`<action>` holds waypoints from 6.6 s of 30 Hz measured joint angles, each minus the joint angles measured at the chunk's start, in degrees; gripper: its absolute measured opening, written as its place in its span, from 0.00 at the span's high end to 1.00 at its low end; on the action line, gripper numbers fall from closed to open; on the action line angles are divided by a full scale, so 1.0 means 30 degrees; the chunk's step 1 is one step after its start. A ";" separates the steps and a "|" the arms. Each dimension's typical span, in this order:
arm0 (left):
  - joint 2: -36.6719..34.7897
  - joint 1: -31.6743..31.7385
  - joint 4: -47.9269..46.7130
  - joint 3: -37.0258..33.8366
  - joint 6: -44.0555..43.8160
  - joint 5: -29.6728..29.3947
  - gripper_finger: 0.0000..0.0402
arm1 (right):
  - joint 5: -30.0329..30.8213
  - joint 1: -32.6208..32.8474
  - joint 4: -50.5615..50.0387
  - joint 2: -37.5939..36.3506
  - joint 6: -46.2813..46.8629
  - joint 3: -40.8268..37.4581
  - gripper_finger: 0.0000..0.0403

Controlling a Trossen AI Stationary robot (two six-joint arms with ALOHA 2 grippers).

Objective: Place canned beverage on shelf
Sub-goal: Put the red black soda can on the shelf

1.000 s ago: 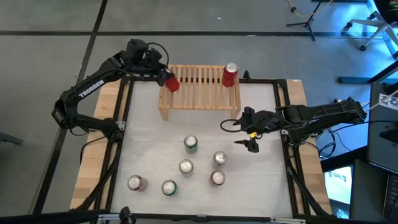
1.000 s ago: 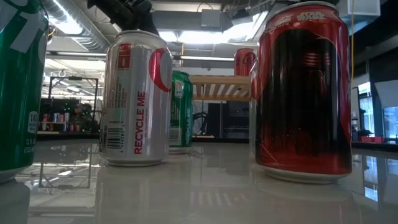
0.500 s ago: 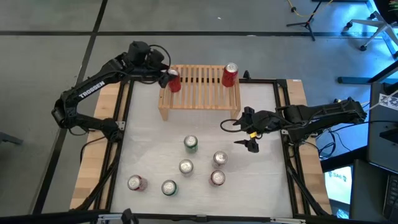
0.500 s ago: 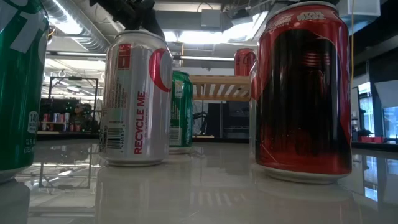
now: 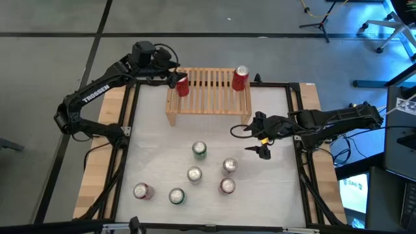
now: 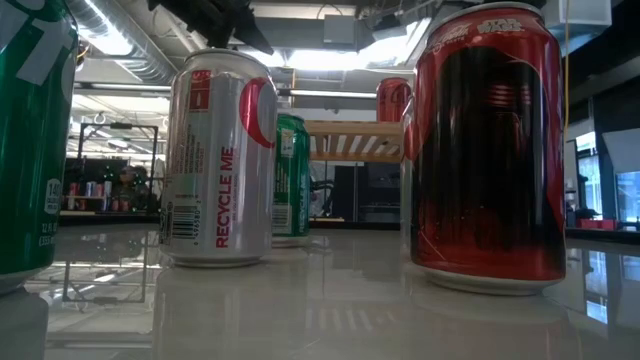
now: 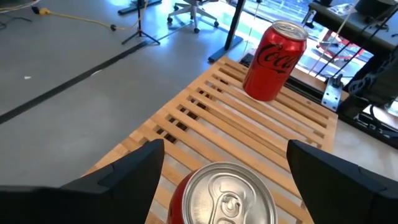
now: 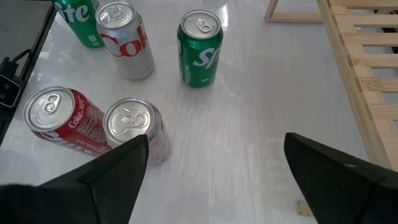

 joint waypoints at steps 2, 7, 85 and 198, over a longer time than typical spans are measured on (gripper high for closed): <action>0.0000 0.0000 0.0007 0.0000 -0.0007 0.0014 0.18 | 0.0006 -0.0007 -0.0001 0.0000 0.0001 0.0000 0.08; -0.0193 0.0000 0.0086 0.0000 0.0021 0.0037 0.18 | 0.0001 0.0001 -0.0001 0.0000 0.0001 0.0000 0.08; 0.4793 -0.3309 -0.9419 0.8387 -0.1012 -0.8506 0.21 | 0.0006 -0.0007 0.0072 0.0000 0.0001 0.0000 0.08; 0.5236 -0.2266 -1.0747 0.8400 0.8525 -0.5660 0.37 | 0.0006 -0.0007 0.0043 0.0000 0.0001 0.0000 0.08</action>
